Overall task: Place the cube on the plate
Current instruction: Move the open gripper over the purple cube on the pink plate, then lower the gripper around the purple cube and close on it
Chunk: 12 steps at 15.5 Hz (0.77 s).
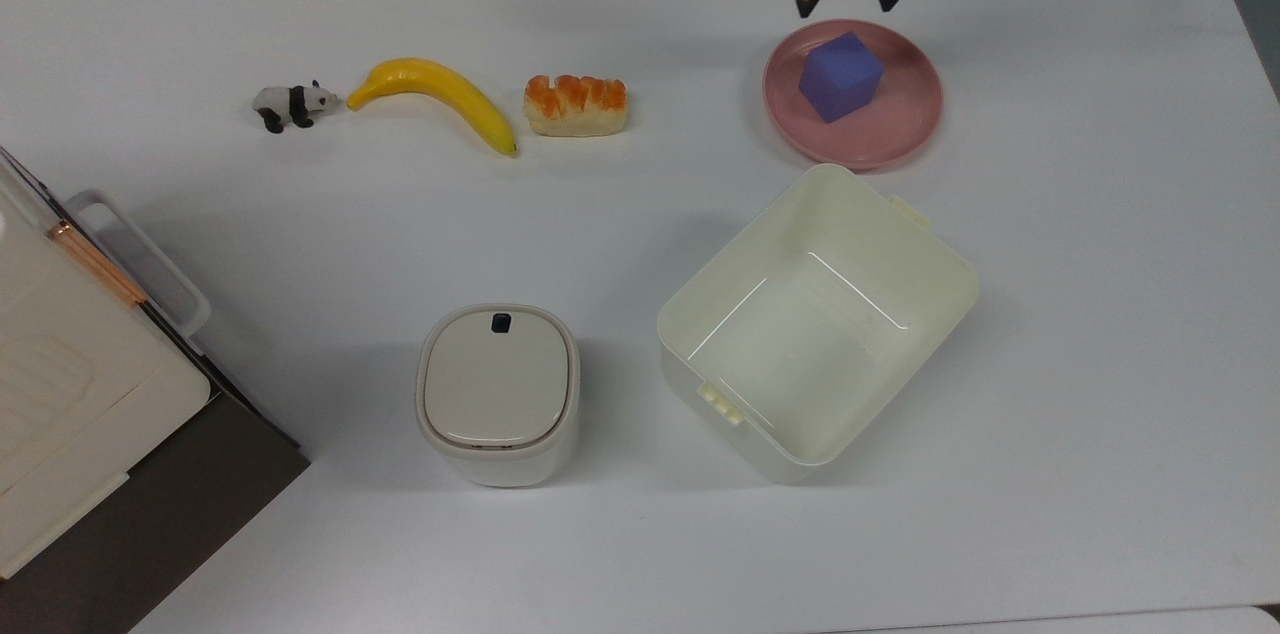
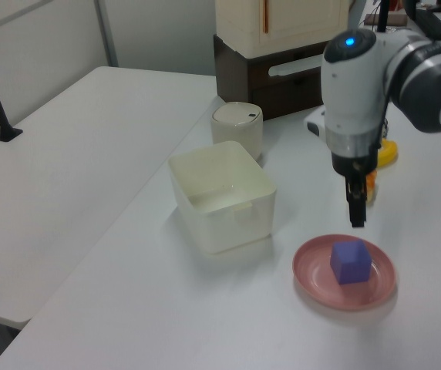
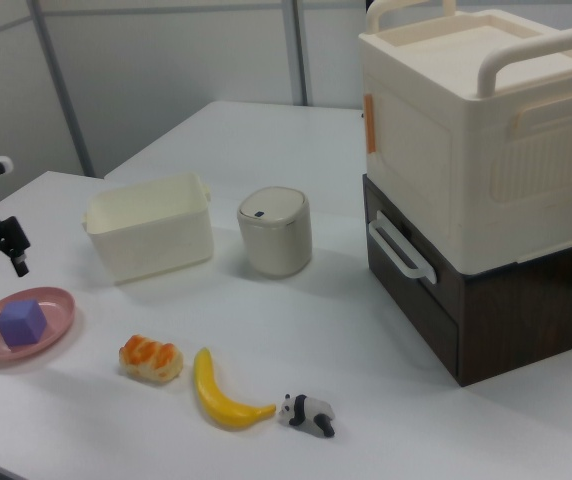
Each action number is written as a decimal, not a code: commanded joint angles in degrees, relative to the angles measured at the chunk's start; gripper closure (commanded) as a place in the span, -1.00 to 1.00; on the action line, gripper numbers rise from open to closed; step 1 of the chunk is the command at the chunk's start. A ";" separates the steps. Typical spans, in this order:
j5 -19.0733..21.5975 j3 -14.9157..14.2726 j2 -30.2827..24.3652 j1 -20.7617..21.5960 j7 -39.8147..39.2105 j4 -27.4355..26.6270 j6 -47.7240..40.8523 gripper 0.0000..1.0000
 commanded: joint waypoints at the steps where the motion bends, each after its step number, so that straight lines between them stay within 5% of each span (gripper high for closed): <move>1: -0.41 2.09 0.67 0.44 3.88 0.33 2.37 -0.96; 12: -1.29 2.88 5.68 0.44 3.36 -1.24 10.72 -0.95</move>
